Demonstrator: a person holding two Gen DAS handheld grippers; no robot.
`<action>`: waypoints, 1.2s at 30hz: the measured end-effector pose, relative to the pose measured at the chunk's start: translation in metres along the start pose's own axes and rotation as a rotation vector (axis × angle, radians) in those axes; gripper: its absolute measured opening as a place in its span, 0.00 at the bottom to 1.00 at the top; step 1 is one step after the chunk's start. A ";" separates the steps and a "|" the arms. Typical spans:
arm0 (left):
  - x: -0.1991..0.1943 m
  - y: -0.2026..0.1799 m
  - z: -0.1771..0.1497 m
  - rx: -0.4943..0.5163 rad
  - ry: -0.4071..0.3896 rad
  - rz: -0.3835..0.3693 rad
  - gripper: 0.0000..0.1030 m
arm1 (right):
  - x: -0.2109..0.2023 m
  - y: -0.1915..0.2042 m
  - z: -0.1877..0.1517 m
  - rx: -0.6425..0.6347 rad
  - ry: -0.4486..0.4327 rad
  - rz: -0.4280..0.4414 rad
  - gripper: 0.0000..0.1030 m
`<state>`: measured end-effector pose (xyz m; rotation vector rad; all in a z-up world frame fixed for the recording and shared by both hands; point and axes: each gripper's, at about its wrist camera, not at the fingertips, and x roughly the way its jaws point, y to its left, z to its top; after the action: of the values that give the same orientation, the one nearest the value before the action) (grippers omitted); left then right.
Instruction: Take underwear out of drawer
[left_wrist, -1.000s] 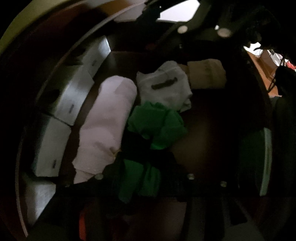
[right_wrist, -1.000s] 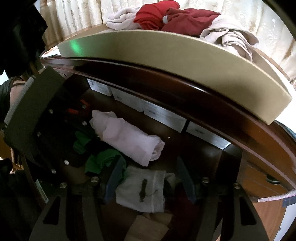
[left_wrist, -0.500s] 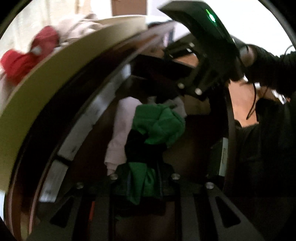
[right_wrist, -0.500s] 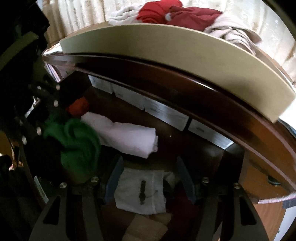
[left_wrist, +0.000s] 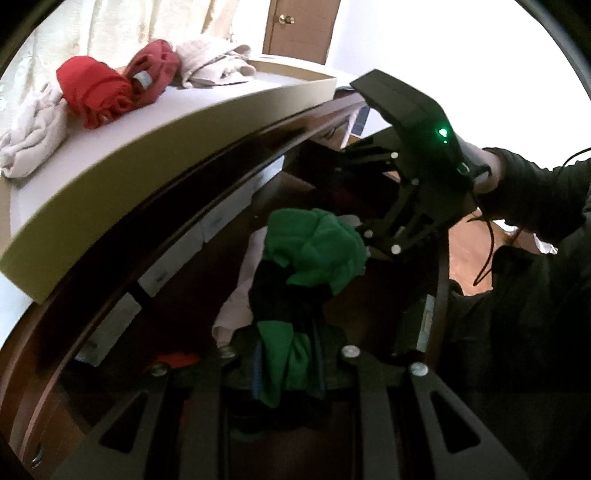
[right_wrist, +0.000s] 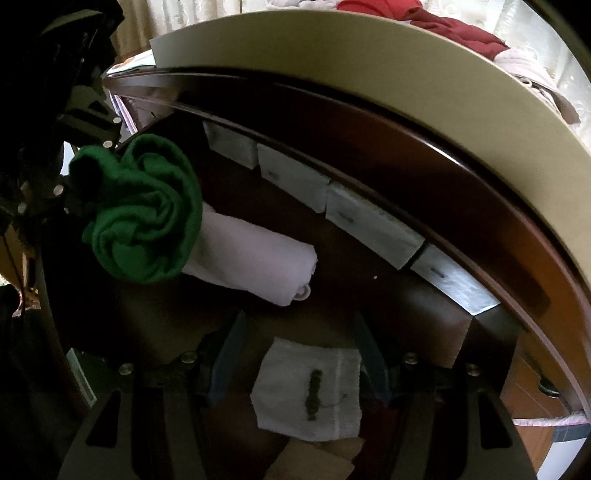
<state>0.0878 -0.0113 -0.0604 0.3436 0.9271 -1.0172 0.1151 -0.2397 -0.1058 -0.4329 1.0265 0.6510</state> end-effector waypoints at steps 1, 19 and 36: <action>-0.001 0.001 0.001 -0.006 -0.002 -0.003 0.19 | 0.000 0.001 0.001 0.000 0.000 0.003 0.61; -0.005 0.018 0.001 -0.131 -0.077 -0.025 0.12 | 0.005 0.029 0.009 -0.058 -0.007 0.045 0.61; -0.001 0.019 -0.008 -0.108 0.007 0.124 0.33 | 0.014 0.064 0.024 -0.238 0.046 0.169 0.61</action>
<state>0.1002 0.0042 -0.0670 0.3104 0.9513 -0.8494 0.0927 -0.1736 -0.1093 -0.5749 1.0408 0.9241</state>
